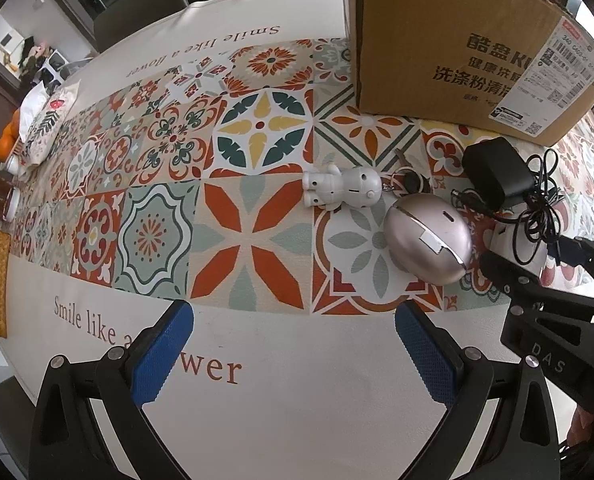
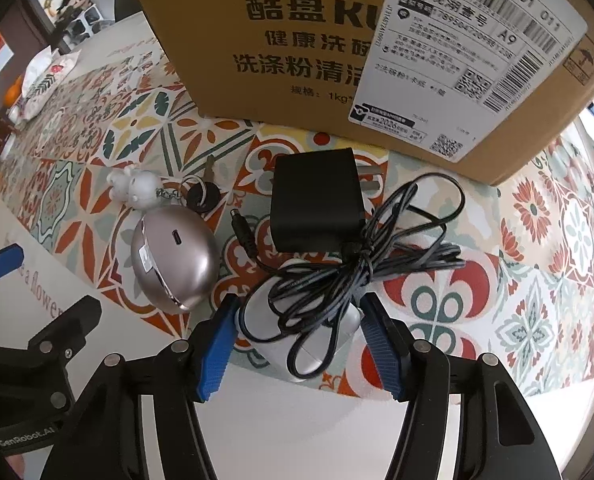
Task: Organize rigid objects
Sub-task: 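Grasp the white charger block with the right tool, then grasp the silver egg-shaped speaker with the left tool while the right tool holds the charger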
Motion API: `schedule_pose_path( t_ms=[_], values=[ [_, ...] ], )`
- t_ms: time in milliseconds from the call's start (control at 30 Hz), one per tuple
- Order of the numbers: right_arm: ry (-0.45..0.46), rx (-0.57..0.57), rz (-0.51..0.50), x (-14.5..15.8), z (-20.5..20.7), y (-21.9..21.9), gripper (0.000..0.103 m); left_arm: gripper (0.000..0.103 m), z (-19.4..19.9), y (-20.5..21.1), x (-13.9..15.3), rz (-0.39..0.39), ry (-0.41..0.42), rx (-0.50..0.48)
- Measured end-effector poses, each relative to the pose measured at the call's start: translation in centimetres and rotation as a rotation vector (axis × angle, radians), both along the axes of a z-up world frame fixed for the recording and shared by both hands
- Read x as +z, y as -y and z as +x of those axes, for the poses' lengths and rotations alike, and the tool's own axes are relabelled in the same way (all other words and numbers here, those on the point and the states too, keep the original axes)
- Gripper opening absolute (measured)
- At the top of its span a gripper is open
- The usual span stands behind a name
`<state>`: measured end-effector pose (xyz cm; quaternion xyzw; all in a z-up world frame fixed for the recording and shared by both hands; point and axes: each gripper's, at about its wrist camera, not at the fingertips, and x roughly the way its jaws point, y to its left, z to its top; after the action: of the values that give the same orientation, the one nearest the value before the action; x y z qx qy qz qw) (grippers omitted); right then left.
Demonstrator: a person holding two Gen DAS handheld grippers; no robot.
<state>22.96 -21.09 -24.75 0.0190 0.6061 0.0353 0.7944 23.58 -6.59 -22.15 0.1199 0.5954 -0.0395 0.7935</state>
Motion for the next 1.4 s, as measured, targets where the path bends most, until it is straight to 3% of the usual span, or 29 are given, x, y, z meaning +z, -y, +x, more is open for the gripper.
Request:
schedule_pose_path(
  t_ms=[500,700,967,1400],
  values=[
    [-0.042,-0.1,0.089,1.8,-5.3,3.1,0.061,0.103,-1.1,2.4,0.7,-0.064,-0.004,-0.117],
    [-0.002,-0.177,0.099,3.4,-6.8,4.9,0.061,0.102,-0.3,4.0,0.9,-0.083,-0.006,-0.141],
    [0.048,-0.226,0.037,4.1,-5.1,6.9,0.061,0.101,1.1,6.1,0.5,-0.084,-0.002,-0.134],
    [0.024,-0.246,0.047,2.6,-3.4,8.1,0.061,0.083,3.0,7.6,-2.1,-0.069,-0.062,-0.119]
  ],
)
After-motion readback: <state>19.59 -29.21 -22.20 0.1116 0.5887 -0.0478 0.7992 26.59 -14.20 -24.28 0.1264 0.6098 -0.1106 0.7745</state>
